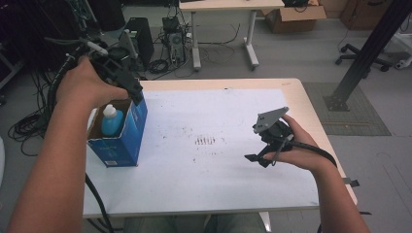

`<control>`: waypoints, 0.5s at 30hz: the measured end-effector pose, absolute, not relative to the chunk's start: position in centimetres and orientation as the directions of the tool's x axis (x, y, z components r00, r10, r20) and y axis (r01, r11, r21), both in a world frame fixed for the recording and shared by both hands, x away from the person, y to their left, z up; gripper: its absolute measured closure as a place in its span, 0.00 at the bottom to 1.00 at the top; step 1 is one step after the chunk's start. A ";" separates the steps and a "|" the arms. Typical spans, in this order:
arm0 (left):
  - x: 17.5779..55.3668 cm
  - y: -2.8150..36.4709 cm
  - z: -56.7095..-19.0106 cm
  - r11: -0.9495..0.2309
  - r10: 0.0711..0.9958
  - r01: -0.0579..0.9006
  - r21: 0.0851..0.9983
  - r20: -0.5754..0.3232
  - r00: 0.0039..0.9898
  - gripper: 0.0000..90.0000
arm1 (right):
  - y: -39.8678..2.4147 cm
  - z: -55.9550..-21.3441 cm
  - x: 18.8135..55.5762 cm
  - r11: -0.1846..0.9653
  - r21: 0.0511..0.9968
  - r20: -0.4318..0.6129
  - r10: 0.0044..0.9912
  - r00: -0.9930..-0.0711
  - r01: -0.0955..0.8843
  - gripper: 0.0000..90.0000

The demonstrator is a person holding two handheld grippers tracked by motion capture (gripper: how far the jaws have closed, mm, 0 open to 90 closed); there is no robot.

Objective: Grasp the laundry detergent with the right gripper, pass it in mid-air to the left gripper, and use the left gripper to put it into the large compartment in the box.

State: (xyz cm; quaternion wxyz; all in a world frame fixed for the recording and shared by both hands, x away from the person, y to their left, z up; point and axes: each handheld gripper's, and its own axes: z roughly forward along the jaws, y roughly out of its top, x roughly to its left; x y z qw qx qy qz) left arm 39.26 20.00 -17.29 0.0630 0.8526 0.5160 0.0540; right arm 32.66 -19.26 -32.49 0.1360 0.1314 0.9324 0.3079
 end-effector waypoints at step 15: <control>36.5 13.2 -16.9 -0.826 0.556 0.548 0.134 0.032 0.831 0.00 | -18.9 -29.5 33.1 0.834 0.538 -0.209 0.278 -0.938 0.127 0.03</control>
